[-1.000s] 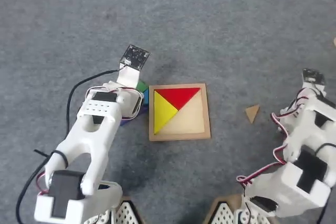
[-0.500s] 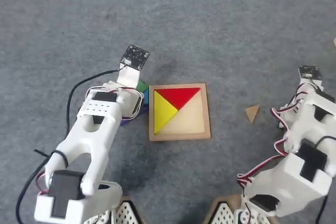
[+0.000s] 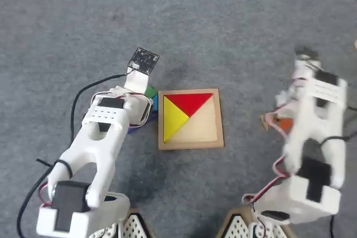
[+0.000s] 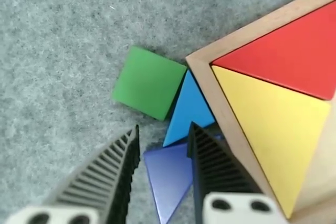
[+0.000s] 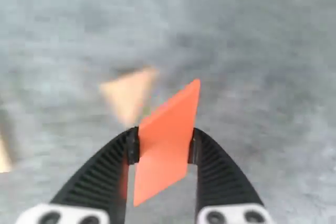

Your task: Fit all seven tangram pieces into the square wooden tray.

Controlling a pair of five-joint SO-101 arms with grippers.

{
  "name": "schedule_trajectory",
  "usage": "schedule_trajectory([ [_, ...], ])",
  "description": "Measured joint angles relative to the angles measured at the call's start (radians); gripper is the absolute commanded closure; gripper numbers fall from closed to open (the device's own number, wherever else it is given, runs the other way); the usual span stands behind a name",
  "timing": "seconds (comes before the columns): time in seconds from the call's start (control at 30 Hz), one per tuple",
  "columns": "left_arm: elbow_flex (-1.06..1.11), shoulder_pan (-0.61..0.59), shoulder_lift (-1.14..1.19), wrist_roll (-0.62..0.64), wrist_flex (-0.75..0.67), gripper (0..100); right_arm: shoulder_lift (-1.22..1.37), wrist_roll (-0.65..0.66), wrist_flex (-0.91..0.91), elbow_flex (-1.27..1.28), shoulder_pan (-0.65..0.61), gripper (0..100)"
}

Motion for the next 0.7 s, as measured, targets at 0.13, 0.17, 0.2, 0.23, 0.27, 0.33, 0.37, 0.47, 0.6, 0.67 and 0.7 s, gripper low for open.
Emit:
schedule_trajectory([
  [0.13,0.000,0.000,0.000,0.000,0.000,86,-0.012,-0.130,0.040,-0.040,-0.209,99.2],
  [0.17,0.000,-0.002,0.000,0.000,0.000,86,-0.012,-0.166,0.040,-0.044,-0.261,99.1],
  [0.2,0.000,-0.002,0.000,0.000,0.000,86,-0.011,-0.201,0.041,-0.054,-0.311,99.1],
  [0.23,0.000,-0.002,0.000,0.000,0.000,86,0.002,-0.235,0.041,-0.064,-0.361,99.1],
  [0.27,0.000,0.000,0.000,0.000,0.000,86,0.021,-0.265,0.041,-0.080,-0.407,99.1],
  [0.33,0.000,0.000,0.000,0.000,0.000,86,0.083,-0.319,0.037,-0.110,-0.494,99.1],
  [0.37,0.000,0.000,0.000,0.000,0.000,86,0.118,-0.344,0.032,-0.130,-0.532,99.1],
  [0.47,0.000,0.000,0.000,0.000,0.000,86,0.235,-0.405,0.029,-0.207,-0.614,99.1],
  [0.6,0.000,0.000,0.000,0.000,0.000,86,0.370,-0.486,0.029,-0.301,-0.654,99.1],
  [0.67,0.000,0.000,0.000,0.000,0.000,86,0.397,-0.519,0.029,-0.316,-0.654,99.1],
  [0.7,0.000,0.000,0.000,0.000,0.000,86,0.402,-0.529,0.029,-0.319,-0.652,99.0],
])
